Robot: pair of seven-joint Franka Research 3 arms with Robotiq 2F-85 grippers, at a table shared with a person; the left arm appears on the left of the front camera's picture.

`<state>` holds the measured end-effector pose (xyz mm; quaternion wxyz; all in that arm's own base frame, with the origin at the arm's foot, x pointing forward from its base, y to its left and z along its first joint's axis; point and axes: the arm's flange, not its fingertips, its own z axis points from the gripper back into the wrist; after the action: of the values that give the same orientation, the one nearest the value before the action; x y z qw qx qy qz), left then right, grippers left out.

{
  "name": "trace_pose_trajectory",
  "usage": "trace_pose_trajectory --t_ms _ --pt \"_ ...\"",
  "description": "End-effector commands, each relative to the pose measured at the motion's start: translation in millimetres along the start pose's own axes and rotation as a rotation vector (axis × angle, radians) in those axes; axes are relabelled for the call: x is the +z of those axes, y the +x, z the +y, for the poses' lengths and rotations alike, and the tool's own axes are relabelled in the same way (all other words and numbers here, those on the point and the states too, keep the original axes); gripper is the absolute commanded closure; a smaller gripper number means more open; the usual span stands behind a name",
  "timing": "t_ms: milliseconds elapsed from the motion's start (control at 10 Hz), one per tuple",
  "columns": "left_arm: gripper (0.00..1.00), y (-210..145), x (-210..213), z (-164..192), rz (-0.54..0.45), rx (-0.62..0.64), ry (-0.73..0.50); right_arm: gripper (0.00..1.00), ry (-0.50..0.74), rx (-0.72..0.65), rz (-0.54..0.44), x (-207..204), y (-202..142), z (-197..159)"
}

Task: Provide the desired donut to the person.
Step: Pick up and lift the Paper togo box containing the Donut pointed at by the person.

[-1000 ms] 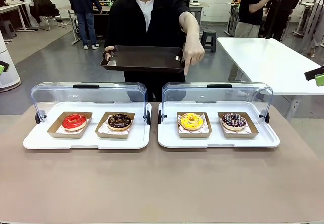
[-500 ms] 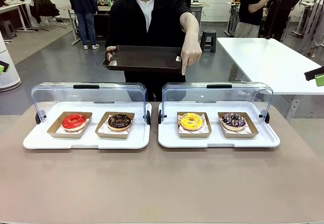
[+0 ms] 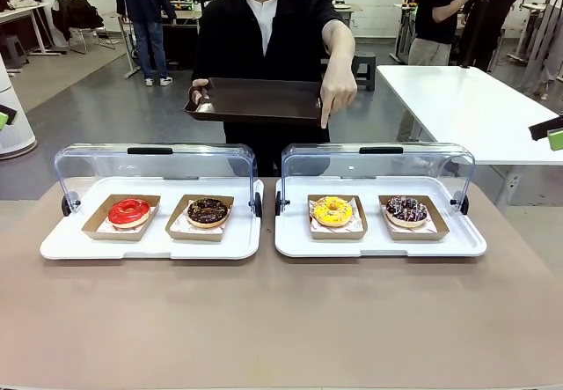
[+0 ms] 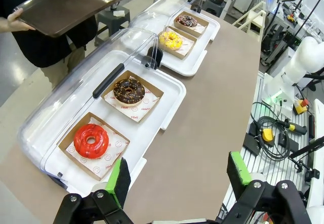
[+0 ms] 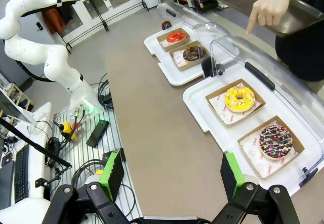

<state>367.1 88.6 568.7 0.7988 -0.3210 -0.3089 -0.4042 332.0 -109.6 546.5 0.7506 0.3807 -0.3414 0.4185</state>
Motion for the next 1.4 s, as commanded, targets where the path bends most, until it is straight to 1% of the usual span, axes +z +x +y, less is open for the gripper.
trace_pose_trajectory --t_ms 0,700,800,900,1000,1100,1200,1300 --pt "0.0 -2 1 1 -0.004 0.004 0.0 0.0 0.004 0.0 -0.003 -1 0 -1" --pt "0.0 -2 1 1 -0.004 0.004 0.0 0.0 0.0 0.0 0.0 0 0 0" --pt "0.0 -2 1 1 -0.004 0.004 0.0 0.0 -0.059 0.034 0.064 0 25 15" --pt "0.0 -2 1 1 -0.004 0.004 0.0 0.0 -0.089 0.063 0.11 -6 54 19" --pt "0.0 -2 1 1 -0.004 0.004 0.0 0.0 -0.085 0.096 0.206 -19 79 19" --pt "0.0 -2 1 1 -0.004 0.004 0.0 0.0 -0.092 0.089 0.283 -41 104 15" --pt "0.0 -2 1 1 -0.004 0.004 0.0 0.0 -0.115 0.09 0.37 -67 122 11" --pt "0.0 -2 1 1 -0.004 0.004 0.0 0.0 -0.148 0.08 0.511 -109 139 4"
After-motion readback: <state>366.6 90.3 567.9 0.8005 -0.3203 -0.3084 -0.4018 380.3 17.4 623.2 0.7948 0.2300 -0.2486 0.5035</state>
